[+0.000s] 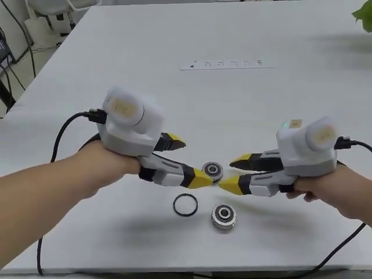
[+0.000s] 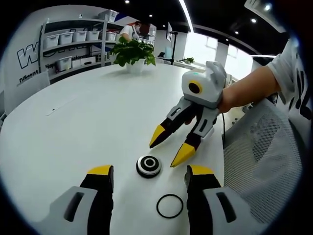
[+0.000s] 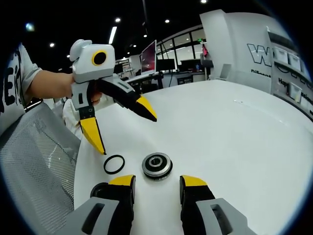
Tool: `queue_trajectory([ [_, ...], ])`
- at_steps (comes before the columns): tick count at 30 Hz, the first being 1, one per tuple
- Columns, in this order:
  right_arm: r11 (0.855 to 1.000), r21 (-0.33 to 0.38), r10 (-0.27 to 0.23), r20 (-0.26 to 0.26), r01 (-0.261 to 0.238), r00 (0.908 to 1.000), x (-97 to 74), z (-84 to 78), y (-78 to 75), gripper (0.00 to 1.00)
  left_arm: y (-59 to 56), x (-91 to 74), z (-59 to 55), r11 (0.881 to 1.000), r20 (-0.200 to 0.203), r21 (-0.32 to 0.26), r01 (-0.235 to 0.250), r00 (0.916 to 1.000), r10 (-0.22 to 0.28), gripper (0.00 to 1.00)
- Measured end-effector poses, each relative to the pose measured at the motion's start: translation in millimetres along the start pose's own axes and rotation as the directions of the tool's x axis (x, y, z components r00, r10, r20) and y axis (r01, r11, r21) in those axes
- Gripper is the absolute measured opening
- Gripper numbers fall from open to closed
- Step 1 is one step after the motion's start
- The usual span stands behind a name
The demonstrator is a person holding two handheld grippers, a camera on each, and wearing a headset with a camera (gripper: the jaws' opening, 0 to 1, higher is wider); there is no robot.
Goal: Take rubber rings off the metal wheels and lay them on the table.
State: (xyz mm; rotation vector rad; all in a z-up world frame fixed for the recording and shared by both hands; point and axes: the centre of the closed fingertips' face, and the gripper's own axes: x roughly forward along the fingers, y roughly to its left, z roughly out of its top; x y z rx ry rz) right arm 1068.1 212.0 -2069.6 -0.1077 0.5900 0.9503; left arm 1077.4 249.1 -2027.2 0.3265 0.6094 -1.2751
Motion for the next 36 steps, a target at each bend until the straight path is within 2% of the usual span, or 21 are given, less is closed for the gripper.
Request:
queue_trajectory([
  [6, 1.0, 0.005, -0.001, 0.004, 0.001, 1.0, 0.9, 0.5, -0.4, 0.34, 0.1, 7.4, -4.9, 1.0, -0.018, 0.0, 0.01, 0.9998, -0.01, 0.53],
  [15, 1.0, 0.016, -0.01, 0.014, 0.01, 0.9999, -0.3, 1.0, -1.8, 0.33, 1.6, 18.9, -4.6, 0.999, -0.017, -0.025, 0.022, 0.9996, -0.023, 0.47],
  [19, 1.0, 0.021, -0.016, 0.014, 0.016, 0.9998, -0.9, -0.5, -3.4, 0.33, 0.2, 23.5, -3.0, 0.999, -0.009, -0.046, 0.029, 0.9995, -0.029, 0.4],
  [24, 0.999, 0.028, -0.018, 0.02, 0.017, 0.9996, -1.5, 0.2, -3.4, 0.32, 0.4, 29.2, -4.2, 0.999, -0.015, -0.038, 0.018, 0.9997, -0.019, 0.38],
  [29, 0.999, 0.031, -0.02, 0.021, 0.02, 0.9996, -1.9, -0.5, -3.7, 0.32, -3.2, 33.3, -6.5, 0.999, -0.025, -0.03, 0.03, 0.9992, -0.031, 0.3],
  [36, 0.999, 0.033, -0.023, 0.021, 0.022, 0.9995, -2.1, -1.2, -4.9, 0.32, -2.5, 38.3, -8.4, 1.0, -0.032, -0.009, 0.03, 0.999, -0.03, 0.24],
])
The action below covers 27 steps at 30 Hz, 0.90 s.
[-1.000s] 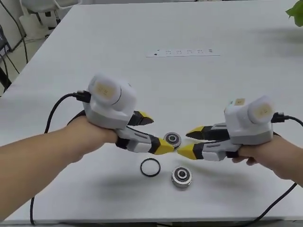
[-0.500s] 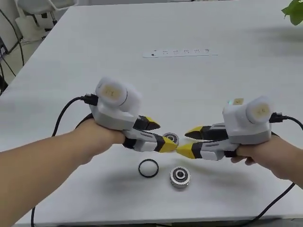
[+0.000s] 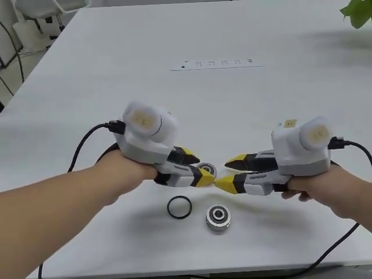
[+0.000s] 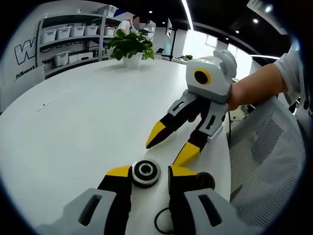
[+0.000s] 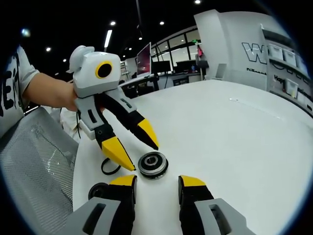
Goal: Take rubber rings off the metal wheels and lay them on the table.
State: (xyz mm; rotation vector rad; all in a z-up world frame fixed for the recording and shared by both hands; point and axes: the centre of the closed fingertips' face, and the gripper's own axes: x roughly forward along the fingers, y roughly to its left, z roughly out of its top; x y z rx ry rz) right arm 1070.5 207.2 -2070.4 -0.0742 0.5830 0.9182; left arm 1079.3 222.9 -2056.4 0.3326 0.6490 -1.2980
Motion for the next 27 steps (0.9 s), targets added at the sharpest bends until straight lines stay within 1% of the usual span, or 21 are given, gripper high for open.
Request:
queue_trajectory([
  [6, 1.0, -0.009, 0.004, -0.006, -0.004, 1.0, 0.9, -1.4, 1.8, 0.32, 1.6, 2.7, -3.2, 1.0, -0.014, 0.015, -0.008, 0.9999, 0.008, 0.18],
  [7, 1.0, -0.01, 0.005, -0.006, -0.005, 1.0, 1.0, -1.6, 2.0, 0.32, 2.5, 2.7, -2.5, 1.0, -0.011, 0.02, -0.012, 0.9999, 0.013, 0.18],
  [11, 1.0, -0.012, 0.005, -0.009, -0.005, 0.9999, 1.3, -2.3, 2.1, 0.32, 2.8, 2.6, -3.5, 0.999, -0.02, 0.046, -0.017, 0.9996, 0.018, 0.14],
  [13, 1.0, -0.012, 0.006, -0.009, -0.006, 0.9999, 1.6, -2.4, 2.0, 0.31, 2.9, 2.8, -4.0, 0.997, -0.025, 0.07, -0.026, 0.9993, 0.028, 0.13],
  [16, 1.0, -0.012, 0.006, -0.008, -0.006, 1.0, 1.8, -1.9, 1.6, 0.31, 2.3, 3.0, -4.5, 0.992, -0.032, 0.122, -0.037, 0.9986, 0.041, 0.12],
  [20, 1.0, -0.014, 0.007, -0.009, -0.007, 0.9999, 2.5, -2.1, 2.2, 0.31, 3.9, 3.5, -4.9, 0.987, -0.037, 0.153, -0.052, 0.9976, 0.059, 0.09],
  [21, 1.0, -0.013, 0.008, -0.01, -0.008, 0.9999, 2.8, -2.4, 2.3, 0.31, 2.8, 3.7, -4.8, 0.988, -0.036, 0.149, -0.048, 0.9979, 0.054, 0.08],
  [27, 1.0, -0.019, 0.012, -0.01, -0.012, 0.9999, 4.9, -0.6, 4.5, 0.31, 3.1, 3.5, -4.3, 0.986, -0.026, 0.158, -0.055, 0.9979, 0.06, 0.08],
])
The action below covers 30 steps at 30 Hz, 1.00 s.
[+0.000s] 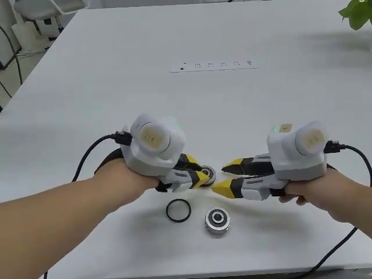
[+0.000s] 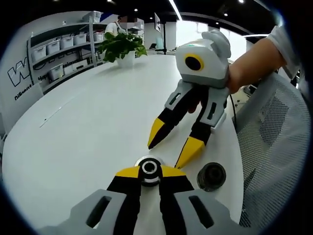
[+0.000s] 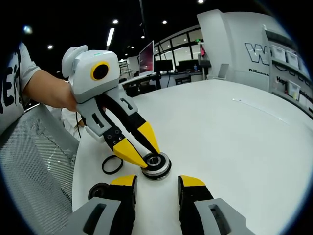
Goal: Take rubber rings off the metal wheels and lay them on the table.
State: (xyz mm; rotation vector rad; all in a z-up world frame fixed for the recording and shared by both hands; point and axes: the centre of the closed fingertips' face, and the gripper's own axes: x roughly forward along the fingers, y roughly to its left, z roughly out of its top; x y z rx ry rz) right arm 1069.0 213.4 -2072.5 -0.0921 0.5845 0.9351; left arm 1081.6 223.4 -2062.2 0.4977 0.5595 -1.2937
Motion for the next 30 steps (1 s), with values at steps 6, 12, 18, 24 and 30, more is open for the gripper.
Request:
queue_trajectory([
  [6, 1.0, -0.017, 0.004, 0.001, -0.004, 1.0, 3.7, 4.2, 2.2, 0.3, 0.8, 1.0, -0.2, 1.0, 0.002, 0.012, -0.014, 0.9999, 0.014, 0.07],
  [12, 1.0, -0.019, 0.014, -0.003, -0.014, 0.9999, 7.2, 5.1, 5.4, 0.29, 1.0, 1.0, -0.6, 1.0, 0.012, 0.001, -0.024, 0.9996, 0.024, 0.07],
  [18, 0.999, -0.043, 0.012, -0.017, -0.013, 0.9998, 14.3, 4.8, 5.8, 0.29, 0.1, 0.2, 0.0, 1.0, 0.014, -0.002, -0.031, 0.9994, 0.031, 0.07],
  [24, 0.999, -0.046, -0.001, -0.013, 0.0, 0.9999, 19.7, 6.7, 3.1, 0.28, 0.6, 0.4, 0.0, 0.999, 0.019, -0.007, -0.034, 0.9992, 0.034, 0.07],
  [30, 0.998, -0.062, -0.016, -0.01, 0.015, 0.9998, 20.2, 4.9, 1.2, 0.26, 1.0, 0.8, 0.2, 0.999, 0.023, -0.011, -0.035, 0.9991, 0.035, 0.07],
])
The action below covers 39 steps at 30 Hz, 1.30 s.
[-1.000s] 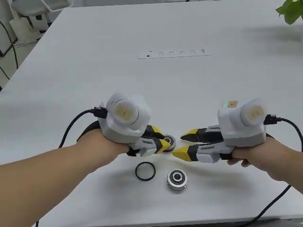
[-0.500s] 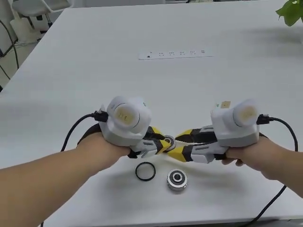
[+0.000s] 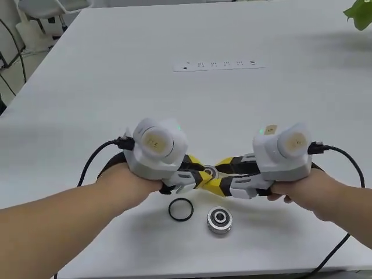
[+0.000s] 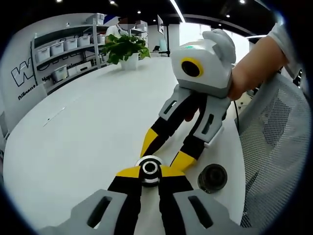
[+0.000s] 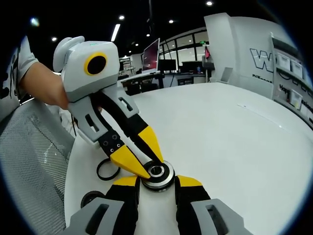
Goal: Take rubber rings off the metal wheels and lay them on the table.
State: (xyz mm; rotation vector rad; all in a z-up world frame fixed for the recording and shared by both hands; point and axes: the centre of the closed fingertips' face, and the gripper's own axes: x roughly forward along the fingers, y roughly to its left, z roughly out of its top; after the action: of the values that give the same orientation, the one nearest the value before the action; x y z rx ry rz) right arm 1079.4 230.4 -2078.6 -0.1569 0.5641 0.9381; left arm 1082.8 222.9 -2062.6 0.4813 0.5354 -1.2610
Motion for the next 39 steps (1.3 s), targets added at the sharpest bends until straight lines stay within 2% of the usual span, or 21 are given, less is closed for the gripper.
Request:
queue_trajectory([
  [11, 1.0, -0.028, -0.007, -0.002, 0.007, 1.0, -3.3, 0.1, 1.2, 0.23, -0.1, 0.5, 0.2, 1.0, 0.004, -0.004, -0.004, 1.0, 0.004, 0.07],
  [39, 1.0, 0.008, -0.004, -0.011, 0.004, 0.9999, -11.4, -5.7, 2.3, 0.18, -3.4, 0.4, 0.2, 1.0, 0.01, -0.015, -0.001, 1.0, 0.001, 0.07],
])
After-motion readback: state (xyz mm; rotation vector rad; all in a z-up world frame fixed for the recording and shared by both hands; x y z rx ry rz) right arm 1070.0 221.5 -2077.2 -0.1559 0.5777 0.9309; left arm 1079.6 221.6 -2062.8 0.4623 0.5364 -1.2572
